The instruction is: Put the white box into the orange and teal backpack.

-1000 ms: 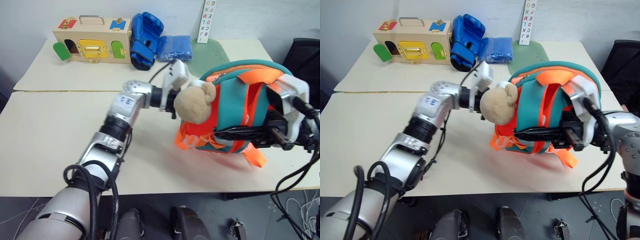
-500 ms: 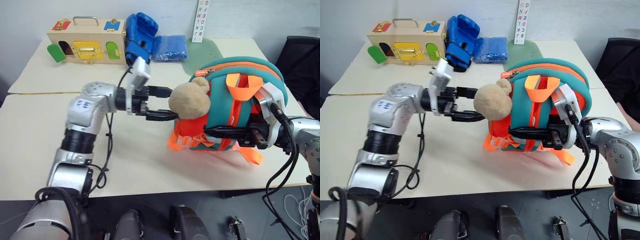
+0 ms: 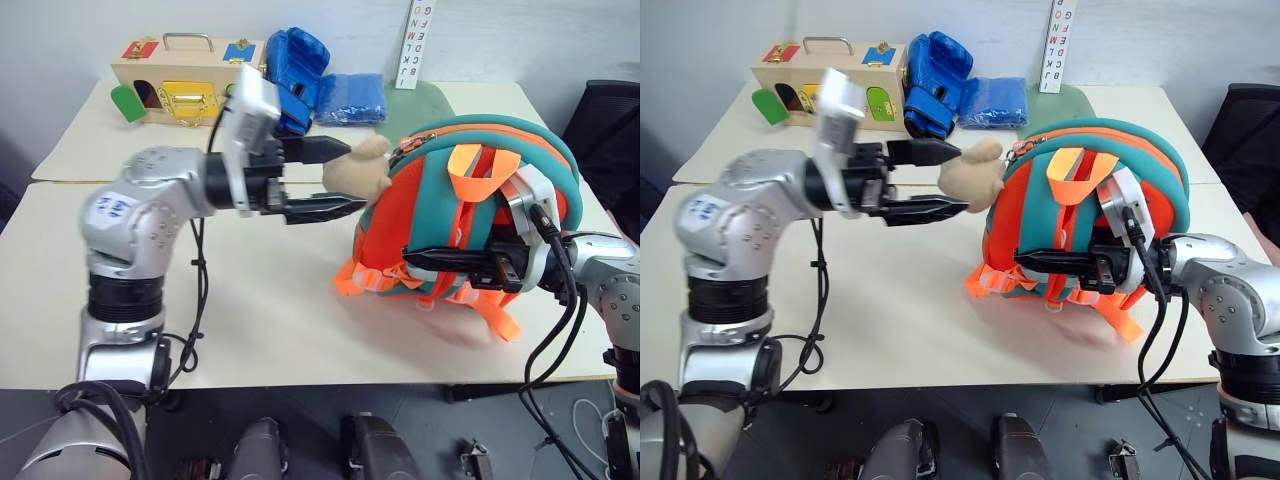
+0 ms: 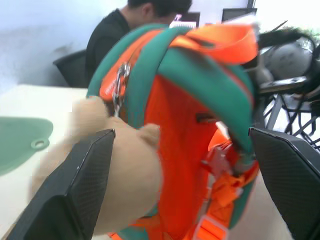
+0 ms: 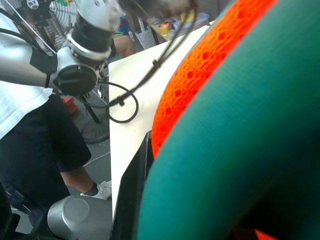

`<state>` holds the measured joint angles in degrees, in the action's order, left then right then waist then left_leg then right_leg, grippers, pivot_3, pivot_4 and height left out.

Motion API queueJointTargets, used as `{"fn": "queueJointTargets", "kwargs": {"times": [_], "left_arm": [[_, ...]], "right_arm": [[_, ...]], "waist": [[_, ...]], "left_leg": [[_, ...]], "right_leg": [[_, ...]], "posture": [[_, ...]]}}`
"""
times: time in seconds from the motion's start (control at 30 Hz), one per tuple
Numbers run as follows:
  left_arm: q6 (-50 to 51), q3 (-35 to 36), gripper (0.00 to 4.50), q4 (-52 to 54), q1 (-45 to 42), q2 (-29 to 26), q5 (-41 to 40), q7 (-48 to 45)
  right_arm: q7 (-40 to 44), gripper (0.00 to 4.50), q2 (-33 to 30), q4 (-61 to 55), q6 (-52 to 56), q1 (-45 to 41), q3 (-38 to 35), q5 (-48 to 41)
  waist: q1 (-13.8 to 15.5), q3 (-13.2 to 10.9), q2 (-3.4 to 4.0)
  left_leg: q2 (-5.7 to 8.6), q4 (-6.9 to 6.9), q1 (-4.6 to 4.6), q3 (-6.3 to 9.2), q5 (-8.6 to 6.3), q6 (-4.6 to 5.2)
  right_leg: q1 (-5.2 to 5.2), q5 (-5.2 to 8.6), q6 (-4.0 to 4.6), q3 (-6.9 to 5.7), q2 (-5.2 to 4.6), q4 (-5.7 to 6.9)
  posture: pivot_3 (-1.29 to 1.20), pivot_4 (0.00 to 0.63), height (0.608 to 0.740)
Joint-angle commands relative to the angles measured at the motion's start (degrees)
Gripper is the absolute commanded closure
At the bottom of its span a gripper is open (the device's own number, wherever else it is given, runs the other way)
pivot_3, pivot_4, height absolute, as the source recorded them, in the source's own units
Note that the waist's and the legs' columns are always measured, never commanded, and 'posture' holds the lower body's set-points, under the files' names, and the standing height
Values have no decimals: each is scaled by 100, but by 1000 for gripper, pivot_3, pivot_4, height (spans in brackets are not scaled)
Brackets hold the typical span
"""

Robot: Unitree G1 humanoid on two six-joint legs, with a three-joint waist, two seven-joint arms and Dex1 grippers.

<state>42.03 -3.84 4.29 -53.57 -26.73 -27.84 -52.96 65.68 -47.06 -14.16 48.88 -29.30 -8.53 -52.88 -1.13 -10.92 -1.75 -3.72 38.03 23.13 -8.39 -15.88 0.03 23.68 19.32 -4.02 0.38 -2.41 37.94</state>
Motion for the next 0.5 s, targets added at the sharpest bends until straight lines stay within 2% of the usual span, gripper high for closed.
{"fn": "queueJointTargets", "kwargs": {"times": [0.03, 0.2, 0.27, 0.37, 0.5], "left_arm": [[-624, -269, 25, -261, -77, 73, 531, 201], [-1011, 105, 25, -585, -202, 294, 452, 424], [-836, 497, 25, -455, -211, 288, -78, 220], [-244, 938, 25, -242, -161, -37, -846, -230], [-487, 965, 25, -632, -258, -403, -595, -250]], "right_arm": [[1, 4500, 9, -102, 12, -108, -96, -139], [-78, 4500, 10, -249, 74, 37, -190, -284], [-117, 4500, 7, -286, 84, 86, -211, -312], [-216, 4500, 29, -290, 90, 106, -247, -335], [-288, 4500, 29, -268, 83, 86, -277, -344]], "waist": [[-39, 0, 1], [-39, 0, 0], [-44, 0, 0], [-66, 0, 0], [-48, 1, 1]], "left_leg": [[-1, -1, -1, 0, 0, 0], [-3, -3, 0, 1, 0, -1], [-2, -2, 1, 1, 0, 0], [-5, -3, 1, 1, 0, -1], [-6, -3, -2, 2, 2, -5]], "right_leg": [[1, 1, 1, -1, 1, 1], [1, 1, 2, -2, 0, 0], [1, 1, 2, -2, -1, 0], [2, 1, 2, -3, -1, 2], [2, 2, 3, -6, 0, 4]], "posture": [[0, 150, 740], [0, 150, 740], [0, 150, 740], [0, 150, 740], [0, 150, 740]]}}
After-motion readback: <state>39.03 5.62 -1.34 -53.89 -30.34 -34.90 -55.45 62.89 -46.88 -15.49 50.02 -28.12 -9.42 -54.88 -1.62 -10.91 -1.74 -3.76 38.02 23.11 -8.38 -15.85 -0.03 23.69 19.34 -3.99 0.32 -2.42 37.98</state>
